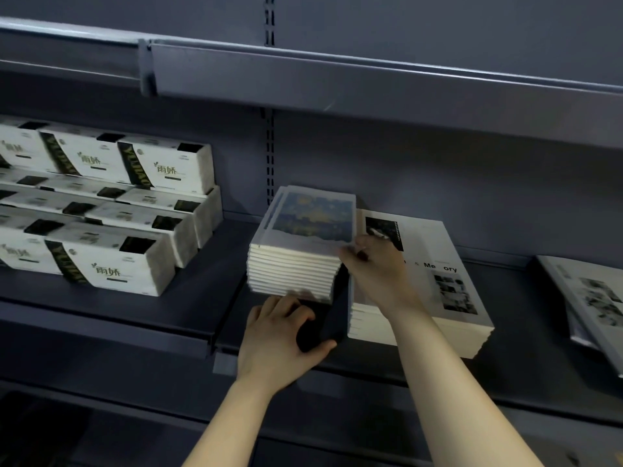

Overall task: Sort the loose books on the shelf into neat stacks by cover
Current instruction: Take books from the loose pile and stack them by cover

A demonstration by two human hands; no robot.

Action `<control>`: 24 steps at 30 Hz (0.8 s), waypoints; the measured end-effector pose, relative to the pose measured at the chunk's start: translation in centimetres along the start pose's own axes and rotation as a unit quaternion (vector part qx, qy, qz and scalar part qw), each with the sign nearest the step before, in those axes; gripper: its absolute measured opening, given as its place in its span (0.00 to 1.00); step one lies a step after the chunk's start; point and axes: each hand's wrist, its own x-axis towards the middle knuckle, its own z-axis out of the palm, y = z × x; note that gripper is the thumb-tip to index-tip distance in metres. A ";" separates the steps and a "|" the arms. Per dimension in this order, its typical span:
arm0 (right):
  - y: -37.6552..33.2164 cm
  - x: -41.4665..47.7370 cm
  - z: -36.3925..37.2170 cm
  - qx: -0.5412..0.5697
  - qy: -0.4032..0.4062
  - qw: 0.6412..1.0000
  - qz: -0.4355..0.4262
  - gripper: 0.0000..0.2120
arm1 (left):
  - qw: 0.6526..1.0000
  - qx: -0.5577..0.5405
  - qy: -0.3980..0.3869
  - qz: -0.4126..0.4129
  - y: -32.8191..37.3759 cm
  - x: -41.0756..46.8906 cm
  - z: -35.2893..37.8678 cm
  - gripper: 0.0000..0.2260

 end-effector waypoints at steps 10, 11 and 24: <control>0.7 1.4 1.8 -0.052 0.002 0.997 -0.051 0.10 | 1.000 0.002 0.012 0.002 0.0 0.0 0.1 0.25; 0.8 1.4 1.9 -0.055 0.004 0.997 -0.050 0.13 | 1.000 0.001 0.008 0.002 -0.1 0.0 0.1 0.25; 1.8 1.8 2.0 -0.018 -0.001 1.000 -0.017 0.11 | 1.000 0.020 0.012 0.004 0.0 -0.2 0.3 0.23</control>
